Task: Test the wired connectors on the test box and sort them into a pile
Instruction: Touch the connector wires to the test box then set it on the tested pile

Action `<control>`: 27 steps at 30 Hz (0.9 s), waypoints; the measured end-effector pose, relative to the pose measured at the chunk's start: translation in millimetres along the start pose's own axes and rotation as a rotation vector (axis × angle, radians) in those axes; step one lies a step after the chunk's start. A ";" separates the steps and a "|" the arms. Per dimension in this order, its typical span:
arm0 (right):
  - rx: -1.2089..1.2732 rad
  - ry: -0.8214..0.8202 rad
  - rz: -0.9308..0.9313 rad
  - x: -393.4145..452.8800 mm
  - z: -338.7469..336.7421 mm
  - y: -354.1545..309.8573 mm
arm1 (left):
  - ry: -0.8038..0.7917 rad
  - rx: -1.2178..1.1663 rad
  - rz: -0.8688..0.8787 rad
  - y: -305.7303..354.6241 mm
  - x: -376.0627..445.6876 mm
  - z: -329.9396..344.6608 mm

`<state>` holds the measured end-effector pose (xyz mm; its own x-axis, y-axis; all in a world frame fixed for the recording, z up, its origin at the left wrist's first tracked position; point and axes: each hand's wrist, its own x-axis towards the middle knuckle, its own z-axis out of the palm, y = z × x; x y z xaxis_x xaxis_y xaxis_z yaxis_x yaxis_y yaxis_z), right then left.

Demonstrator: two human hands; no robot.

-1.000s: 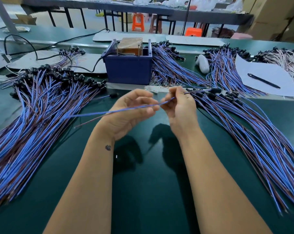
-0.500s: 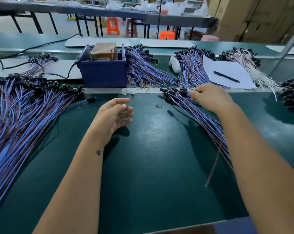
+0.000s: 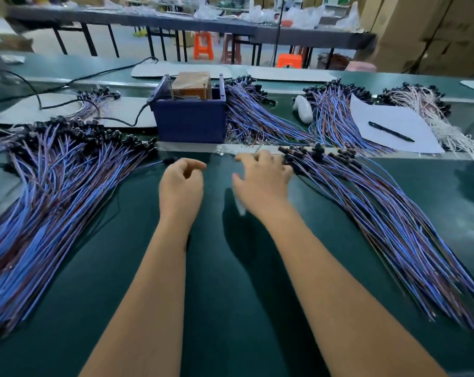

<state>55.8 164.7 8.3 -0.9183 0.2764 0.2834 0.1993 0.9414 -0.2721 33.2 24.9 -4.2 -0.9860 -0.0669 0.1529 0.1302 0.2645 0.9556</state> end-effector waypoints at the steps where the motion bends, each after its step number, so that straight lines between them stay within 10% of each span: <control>1: 0.050 -0.029 -0.068 -2.9 9.4 -19.8 | 0.105 0.085 0.037 -1.9 1.4 -7.4; 5: 0.208 -0.122 -0.166 -14.0 37.8 -66.1 | 0.361 0.518 0.061 -13.1 7.4 -33.1; 11: 0.287 -0.122 -0.221 -14.0 53.0 -57.0 | 0.163 0.782 -0.228 -21.1 21.5 -41.9; 27: 0.407 -0.124 -0.207 -15.6 50.6 -55.7 | 0.212 0.943 -0.200 -26.7 30.4 -41.1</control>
<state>41.7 98.2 -27.5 -0.9635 0.0421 0.2644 -0.1198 0.8153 -0.5665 4.1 -23.7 -14.7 -0.9295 -0.3407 0.1409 -0.2641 0.8819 0.3904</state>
